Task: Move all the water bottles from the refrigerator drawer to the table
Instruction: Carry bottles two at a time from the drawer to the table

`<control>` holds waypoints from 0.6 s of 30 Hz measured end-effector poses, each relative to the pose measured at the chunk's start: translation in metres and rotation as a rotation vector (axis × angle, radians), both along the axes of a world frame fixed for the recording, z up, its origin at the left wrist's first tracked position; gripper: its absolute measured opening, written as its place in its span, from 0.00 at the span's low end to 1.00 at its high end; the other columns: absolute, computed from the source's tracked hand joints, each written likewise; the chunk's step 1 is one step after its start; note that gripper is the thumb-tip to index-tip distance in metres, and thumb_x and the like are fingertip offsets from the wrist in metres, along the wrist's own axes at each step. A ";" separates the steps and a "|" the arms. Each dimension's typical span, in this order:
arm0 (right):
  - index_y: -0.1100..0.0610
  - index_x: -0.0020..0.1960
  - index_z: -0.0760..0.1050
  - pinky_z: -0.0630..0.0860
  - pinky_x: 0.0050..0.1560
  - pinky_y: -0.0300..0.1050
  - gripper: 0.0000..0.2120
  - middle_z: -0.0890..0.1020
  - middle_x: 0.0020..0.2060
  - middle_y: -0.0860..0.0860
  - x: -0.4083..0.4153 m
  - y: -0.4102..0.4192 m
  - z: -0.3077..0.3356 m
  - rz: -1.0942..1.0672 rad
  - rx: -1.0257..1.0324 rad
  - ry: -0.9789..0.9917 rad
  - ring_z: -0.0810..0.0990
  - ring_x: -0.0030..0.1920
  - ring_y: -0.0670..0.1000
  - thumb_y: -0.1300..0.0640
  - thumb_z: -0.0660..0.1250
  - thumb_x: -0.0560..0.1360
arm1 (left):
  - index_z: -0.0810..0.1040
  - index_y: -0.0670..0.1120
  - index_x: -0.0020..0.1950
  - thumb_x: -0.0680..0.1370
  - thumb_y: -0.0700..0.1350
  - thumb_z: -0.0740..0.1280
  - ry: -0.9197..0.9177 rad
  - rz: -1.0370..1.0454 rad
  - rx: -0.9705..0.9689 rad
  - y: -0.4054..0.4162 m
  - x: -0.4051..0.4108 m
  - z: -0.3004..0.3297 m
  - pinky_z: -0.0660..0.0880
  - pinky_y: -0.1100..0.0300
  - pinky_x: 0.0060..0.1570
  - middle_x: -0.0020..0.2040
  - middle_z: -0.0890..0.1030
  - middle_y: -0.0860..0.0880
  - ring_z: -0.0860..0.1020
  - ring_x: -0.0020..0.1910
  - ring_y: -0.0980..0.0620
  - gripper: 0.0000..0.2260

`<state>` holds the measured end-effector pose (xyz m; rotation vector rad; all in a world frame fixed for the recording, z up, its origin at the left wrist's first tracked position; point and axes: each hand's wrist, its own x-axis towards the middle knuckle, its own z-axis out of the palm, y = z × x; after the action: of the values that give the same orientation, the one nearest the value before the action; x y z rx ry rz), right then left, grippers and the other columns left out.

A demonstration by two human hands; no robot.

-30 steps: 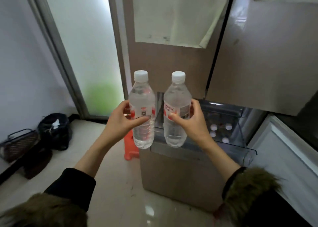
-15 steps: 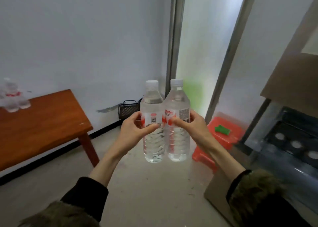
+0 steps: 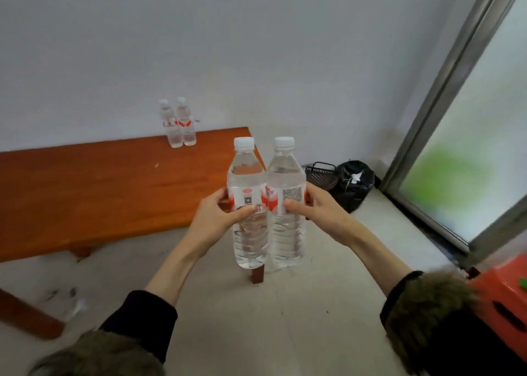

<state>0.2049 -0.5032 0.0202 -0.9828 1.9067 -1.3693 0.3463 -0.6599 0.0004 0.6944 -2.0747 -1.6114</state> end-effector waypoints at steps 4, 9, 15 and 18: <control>0.54 0.60 0.73 0.76 0.57 0.43 0.17 0.82 0.53 0.49 -0.031 -0.070 -0.009 0.022 -0.037 -0.017 0.80 0.53 0.46 0.59 0.69 0.72 | 0.75 0.55 0.53 0.68 0.46 0.75 -0.014 0.059 0.012 -0.059 -0.024 -0.007 0.73 0.73 0.37 0.46 0.80 0.62 0.78 0.45 0.65 0.17; 0.54 0.65 0.69 0.75 0.59 0.48 0.27 0.78 0.57 0.49 -0.094 -0.161 -0.021 0.043 0.003 0.090 0.77 0.57 0.49 0.55 0.73 0.69 | 0.74 0.53 0.56 0.66 0.48 0.76 -0.057 0.148 -0.004 -0.140 -0.077 -0.020 0.74 0.65 0.44 0.49 0.79 0.59 0.77 0.50 0.59 0.21; 0.54 0.66 0.65 0.73 0.59 0.46 0.31 0.74 0.55 0.46 -0.169 -0.262 -0.026 0.076 0.075 0.186 0.74 0.57 0.49 0.55 0.75 0.67 | 0.70 0.50 0.65 0.64 0.51 0.77 -0.177 0.175 -0.040 -0.229 -0.142 -0.034 0.76 0.52 0.57 0.61 0.77 0.52 0.77 0.57 0.52 0.32; 0.53 0.67 0.66 0.73 0.61 0.51 0.32 0.76 0.57 0.48 -0.200 -0.306 -0.036 0.104 0.114 0.205 0.75 0.58 0.50 0.54 0.75 0.67 | 0.70 0.49 0.66 0.65 0.49 0.77 -0.223 0.179 -0.073 -0.269 -0.167 -0.041 0.75 0.54 0.58 0.63 0.77 0.51 0.77 0.58 0.52 0.32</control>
<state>0.0047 -0.8094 -0.0161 -1.1857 2.0265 -1.1251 0.1792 -0.9289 -0.0402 1.0435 -2.1422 -1.4072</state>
